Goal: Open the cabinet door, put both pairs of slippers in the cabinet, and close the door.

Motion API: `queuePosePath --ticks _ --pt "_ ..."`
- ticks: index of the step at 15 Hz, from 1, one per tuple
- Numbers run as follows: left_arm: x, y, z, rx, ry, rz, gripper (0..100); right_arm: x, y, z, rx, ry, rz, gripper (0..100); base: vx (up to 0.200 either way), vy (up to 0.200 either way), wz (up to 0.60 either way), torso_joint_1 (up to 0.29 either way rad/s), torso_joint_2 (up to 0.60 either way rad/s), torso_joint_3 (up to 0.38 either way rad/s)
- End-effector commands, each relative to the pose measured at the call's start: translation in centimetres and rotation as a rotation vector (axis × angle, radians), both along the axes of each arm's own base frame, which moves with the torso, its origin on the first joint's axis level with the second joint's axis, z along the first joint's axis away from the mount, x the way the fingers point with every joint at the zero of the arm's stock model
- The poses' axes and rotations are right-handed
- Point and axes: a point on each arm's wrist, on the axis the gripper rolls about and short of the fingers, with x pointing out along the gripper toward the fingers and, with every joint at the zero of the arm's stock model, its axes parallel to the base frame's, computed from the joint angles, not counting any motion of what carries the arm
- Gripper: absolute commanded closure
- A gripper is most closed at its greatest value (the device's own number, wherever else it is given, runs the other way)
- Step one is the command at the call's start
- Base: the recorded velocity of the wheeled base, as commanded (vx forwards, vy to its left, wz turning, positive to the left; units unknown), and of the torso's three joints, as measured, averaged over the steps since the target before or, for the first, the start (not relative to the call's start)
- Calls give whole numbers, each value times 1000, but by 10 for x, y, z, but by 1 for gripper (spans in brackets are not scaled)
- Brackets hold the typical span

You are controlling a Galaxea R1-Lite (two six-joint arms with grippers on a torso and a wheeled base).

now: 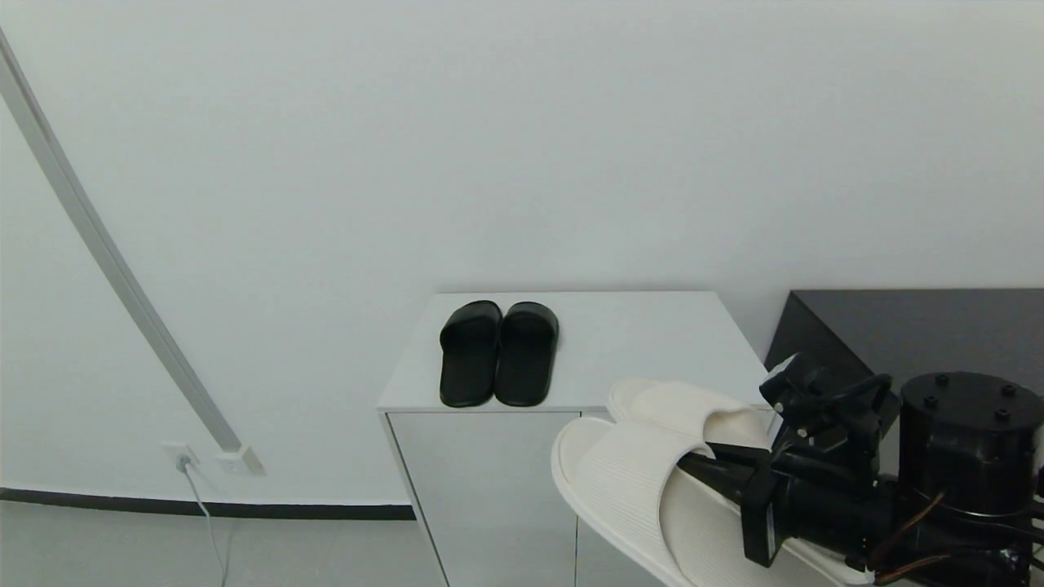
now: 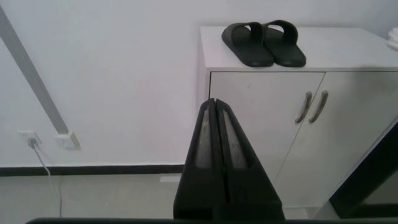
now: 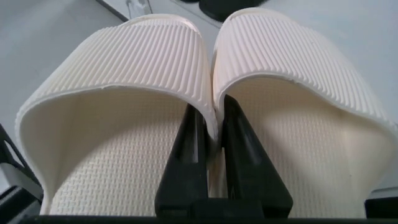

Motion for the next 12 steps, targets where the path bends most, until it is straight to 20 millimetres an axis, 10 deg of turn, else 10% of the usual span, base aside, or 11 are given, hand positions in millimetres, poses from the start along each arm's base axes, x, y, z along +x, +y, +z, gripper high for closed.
queuePosePath --ticks 1,6,7,12 --pt "0 0 0 0 0 0 100 1 1 -5 -21 8 5 100 0 0 0 -105 256 144" --pt "0 0 0 -6 2 -4 100 -2 0 -3 -10 -15 9 100 0 0 0 -152 337 181" --pt "0 0 0 -6 2 -7 0 -2 1 -5 -18 -16 18 100 0 0 0 -149 359 193" --pt "0 0 0 -3 2 -4 0 -4 -1 -7 -19 -17 21 100 0 0 0 -167 376 210"
